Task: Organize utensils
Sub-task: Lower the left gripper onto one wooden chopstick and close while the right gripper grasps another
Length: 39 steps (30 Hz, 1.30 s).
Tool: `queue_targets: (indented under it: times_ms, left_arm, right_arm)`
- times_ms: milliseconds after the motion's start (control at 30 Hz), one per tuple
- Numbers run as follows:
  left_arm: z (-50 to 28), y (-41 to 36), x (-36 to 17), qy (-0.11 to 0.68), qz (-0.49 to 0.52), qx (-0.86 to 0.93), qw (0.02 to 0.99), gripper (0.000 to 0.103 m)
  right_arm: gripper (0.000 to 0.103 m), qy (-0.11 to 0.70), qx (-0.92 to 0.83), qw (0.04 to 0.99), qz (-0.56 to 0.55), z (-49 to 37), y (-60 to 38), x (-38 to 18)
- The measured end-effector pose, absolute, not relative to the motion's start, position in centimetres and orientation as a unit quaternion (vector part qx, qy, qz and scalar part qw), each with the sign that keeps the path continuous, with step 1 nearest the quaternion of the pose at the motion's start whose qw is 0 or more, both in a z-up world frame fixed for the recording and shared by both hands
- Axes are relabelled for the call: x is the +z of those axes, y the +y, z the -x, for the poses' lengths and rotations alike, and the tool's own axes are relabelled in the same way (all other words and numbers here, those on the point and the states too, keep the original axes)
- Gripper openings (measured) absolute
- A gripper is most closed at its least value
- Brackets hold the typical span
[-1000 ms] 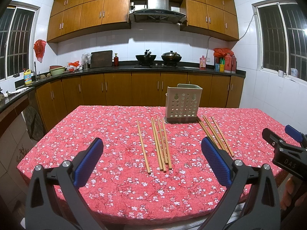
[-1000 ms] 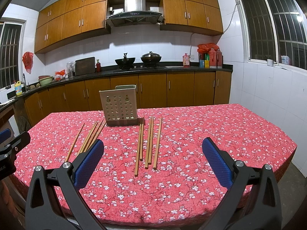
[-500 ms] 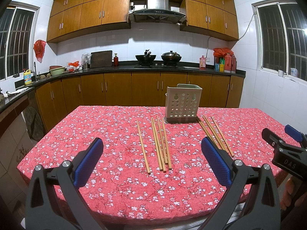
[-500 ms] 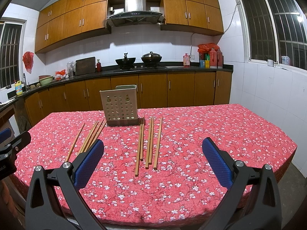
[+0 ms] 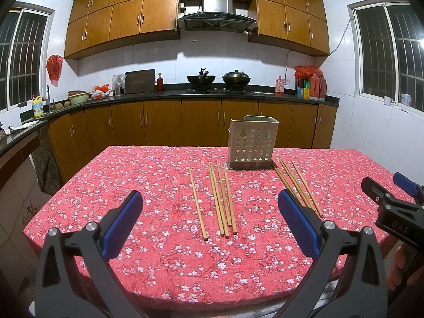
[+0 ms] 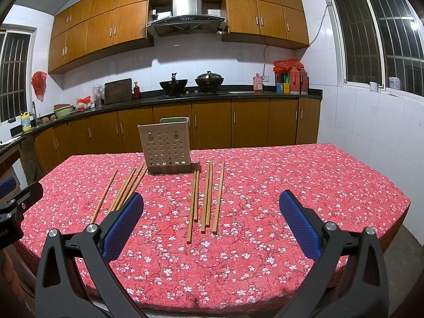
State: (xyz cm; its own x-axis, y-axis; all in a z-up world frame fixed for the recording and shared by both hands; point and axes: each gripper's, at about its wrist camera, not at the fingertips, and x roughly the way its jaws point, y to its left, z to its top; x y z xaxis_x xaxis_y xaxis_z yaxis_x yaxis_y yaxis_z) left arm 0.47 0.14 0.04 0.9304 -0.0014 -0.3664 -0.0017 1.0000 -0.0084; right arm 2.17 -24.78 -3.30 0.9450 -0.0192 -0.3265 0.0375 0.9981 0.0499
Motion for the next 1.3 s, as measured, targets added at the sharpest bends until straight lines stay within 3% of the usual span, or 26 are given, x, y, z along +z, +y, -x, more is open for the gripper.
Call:
queue_targets:
  times_ms: [367, 567, 633, 767, 867, 1033, 1167, 1300]
  left_arm:
    - [-1.3, 1.0, 0.0, 0.2, 0.008, 0.006, 0.98, 0.099]
    - [-4.8, 1.9, -1.1, 0.251, 0.005, 0.028, 0.968, 0.099]
    - [-5.7, 2.3, -1.7, 0.262, 0.004, 0.03, 0.965, 0.099]
    - [-7.9, 3.6, -2.5, 0.291, 0.023, 0.023, 0.956, 0.099]
    - [-9.5, 4.0, -3.1, 0.306, 0.03, 0.024, 0.951, 0.099]
    - [-12.4, 5.1, -4.7, 0.349, 0.046, 0.019, 0.936, 0.073]
    - [-14.2, 5.5, -6.1, 0.378, 0.065, 0.007, 0.924, 0.06]
    - [-15.5, 5.1, -7.1, 0.4, 0.067, -0.014, 0.914, 0.045]
  right_arm:
    - [0.101, 0.182, -0.01, 0.982, -0.041, -3.7, -25.6, -3.7]
    - [0.101, 0.235, -0.035, 0.97, -0.055, -7.3, -27.2, -4.5]
    - [0.093, 0.257, -0.046, 0.964, -0.053, -9.0, -27.6, -5.0]
    - [0.064, 0.325, -0.043, 0.943, -0.063, -13.1, -28.7, -6.6]
    - [0.049, 0.366, -0.021, 0.926, -0.086, -15.9, -29.1, -8.0]
    - [0.032, 0.405, -0.006, 0.909, -0.097, -19.2, -28.8, -10.1]
    - [0.026, 0.423, 0.001, 0.902, -0.091, -21.1, -28.5, -11.2]
    - [0.014, 0.444, 0.001, 0.893, -0.078, -22.0, -28.4, -12.4]
